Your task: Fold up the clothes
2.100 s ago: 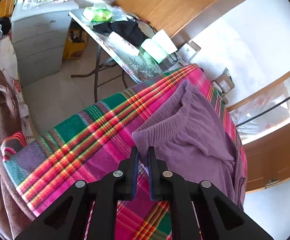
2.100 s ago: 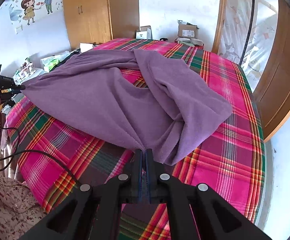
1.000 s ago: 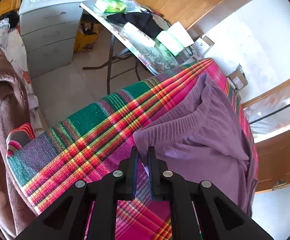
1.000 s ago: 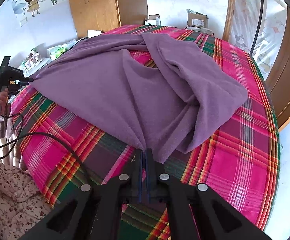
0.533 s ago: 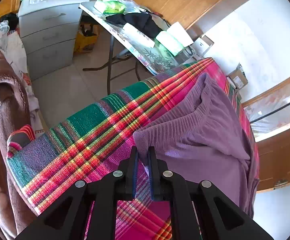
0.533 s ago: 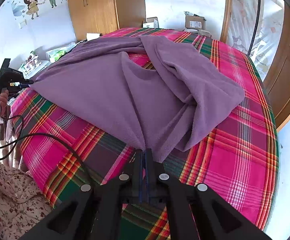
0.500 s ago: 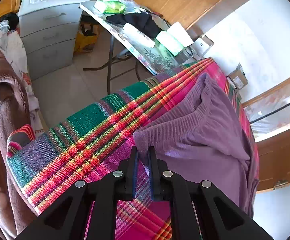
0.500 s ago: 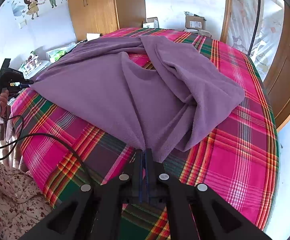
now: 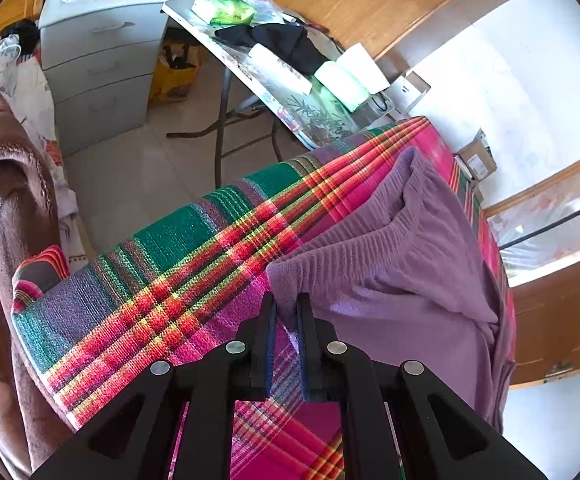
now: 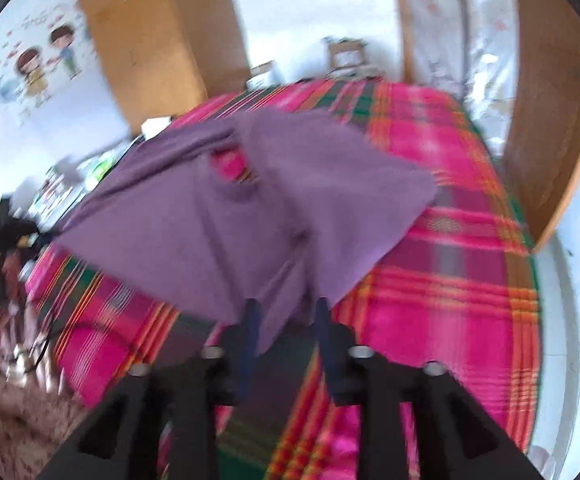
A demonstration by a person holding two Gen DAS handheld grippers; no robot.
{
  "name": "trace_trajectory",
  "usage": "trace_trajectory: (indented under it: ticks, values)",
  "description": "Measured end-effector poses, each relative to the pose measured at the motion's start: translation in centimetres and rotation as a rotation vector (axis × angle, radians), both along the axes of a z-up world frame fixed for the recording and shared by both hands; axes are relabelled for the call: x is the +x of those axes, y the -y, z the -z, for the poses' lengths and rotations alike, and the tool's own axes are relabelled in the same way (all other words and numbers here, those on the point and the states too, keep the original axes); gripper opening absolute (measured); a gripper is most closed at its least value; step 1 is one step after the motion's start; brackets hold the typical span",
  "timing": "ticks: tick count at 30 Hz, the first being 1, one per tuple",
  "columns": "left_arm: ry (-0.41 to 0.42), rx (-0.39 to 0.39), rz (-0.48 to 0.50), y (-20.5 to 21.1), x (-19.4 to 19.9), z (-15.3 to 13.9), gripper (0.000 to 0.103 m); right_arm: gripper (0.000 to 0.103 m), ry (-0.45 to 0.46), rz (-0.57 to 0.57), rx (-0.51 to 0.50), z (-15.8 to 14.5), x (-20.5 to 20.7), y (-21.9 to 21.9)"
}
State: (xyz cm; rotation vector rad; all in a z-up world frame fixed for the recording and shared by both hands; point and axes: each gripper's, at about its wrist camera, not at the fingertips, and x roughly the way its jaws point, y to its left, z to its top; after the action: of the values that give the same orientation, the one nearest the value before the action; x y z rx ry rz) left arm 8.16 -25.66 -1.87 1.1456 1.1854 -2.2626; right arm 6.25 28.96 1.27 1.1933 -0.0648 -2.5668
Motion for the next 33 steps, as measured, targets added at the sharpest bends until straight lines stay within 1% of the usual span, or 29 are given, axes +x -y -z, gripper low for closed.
trace_trajectory:
  ticks: [3,5,7,10,11,13,15,18,19,21,23,31,33]
  values:
    - [-0.003,-0.004,-0.005,0.0,0.1,0.0,0.011,0.043,-0.033,0.063,0.031,0.0,-1.5,-0.4]
    - [-0.003,-0.006,-0.008,-0.1,0.1,0.0,0.011,0.046,-0.048,0.064,0.054,0.1,-2.3,0.1]
    - [-0.001,-0.006,-0.009,-0.1,0.1,0.0,0.012,0.047,-0.059,0.051,0.070,0.1,-3.4,0.7]
    - [0.002,-0.006,-0.013,-0.1,0.1,0.0,0.012,0.048,-0.050,0.082,0.007,0.0,-5.4,0.6]
    - [0.003,-0.006,-0.014,-0.1,0.1,0.0,0.012,0.050,-0.041,0.092,-0.001,0.0,-6.1,0.7]
    - [0.005,-0.006,-0.016,-0.1,0.1,0.0,0.012,0.050,-0.017,0.111,0.013,0.4,-7.5,0.9]
    - [0.005,-0.006,-0.019,-0.1,0.1,0.0,0.012,0.051,0.000,0.108,0.058,0.9,-8.3,1.6]
    - [0.008,-0.010,-0.021,-0.2,0.0,0.0,0.012,0.050,0.010,0.096,0.170,2.0,-8.7,2.9]
    - [0.010,-0.012,-0.021,-0.2,0.0,0.0,0.012,0.047,0.003,0.103,0.188,2.1,-8.6,2.9]
    - [0.014,-0.015,-0.021,-0.3,-0.1,0.0,0.012,0.021,-0.002,0.120,0.184,2.1,-8.6,2.5]
    - [0.017,-0.021,-0.019,-0.4,-0.2,-0.1,0.012,0.015,0.000,0.146,0.145,1.8,-8.4,1.4]
    - [0.014,-0.007,-0.042,-0.6,0.0,-0.1,0.010,0.011,-0.079,0.273,0.208,-0.8,-7.1,-1.7]
    - [0.013,-0.010,-0.044,-0.8,0.1,-0.1,0.010,0.011,-0.073,0.296,0.180,-1.2,-7.0,-3.0]
